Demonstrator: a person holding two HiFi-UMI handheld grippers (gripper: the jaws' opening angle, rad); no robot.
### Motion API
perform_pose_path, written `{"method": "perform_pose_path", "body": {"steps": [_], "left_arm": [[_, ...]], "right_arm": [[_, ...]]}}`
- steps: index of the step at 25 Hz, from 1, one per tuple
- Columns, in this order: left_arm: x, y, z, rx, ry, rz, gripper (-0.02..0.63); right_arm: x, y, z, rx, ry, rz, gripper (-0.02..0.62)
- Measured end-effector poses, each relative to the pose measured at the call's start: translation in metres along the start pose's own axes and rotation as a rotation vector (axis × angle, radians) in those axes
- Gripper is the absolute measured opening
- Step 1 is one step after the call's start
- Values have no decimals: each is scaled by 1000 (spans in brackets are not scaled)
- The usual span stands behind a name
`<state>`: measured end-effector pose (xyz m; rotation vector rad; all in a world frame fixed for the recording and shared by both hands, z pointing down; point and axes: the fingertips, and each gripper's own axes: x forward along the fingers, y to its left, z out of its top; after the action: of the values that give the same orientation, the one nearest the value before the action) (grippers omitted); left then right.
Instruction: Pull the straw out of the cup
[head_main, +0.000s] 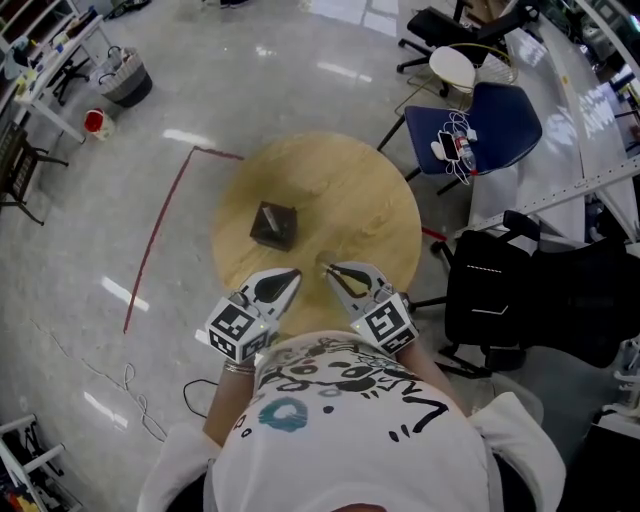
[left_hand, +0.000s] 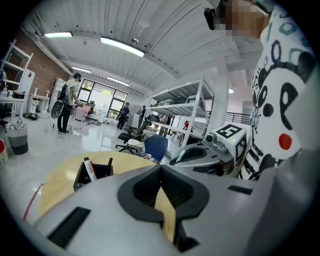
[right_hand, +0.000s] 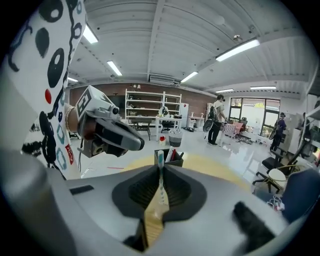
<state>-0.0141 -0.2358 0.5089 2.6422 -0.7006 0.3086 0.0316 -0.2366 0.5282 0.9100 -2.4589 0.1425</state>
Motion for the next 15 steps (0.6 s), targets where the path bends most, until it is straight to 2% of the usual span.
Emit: {"method": "perform_pose_path", "body": {"steps": [4, 15], "left_arm": [[1, -2, 4, 6, -10, 1, 15], [2, -9, 13, 10, -15, 2, 15]], "right_arm": [[-13, -6, 14, 34, -35, -8, 40], [-41, -9, 46, 41, -89, 12, 40]]}}
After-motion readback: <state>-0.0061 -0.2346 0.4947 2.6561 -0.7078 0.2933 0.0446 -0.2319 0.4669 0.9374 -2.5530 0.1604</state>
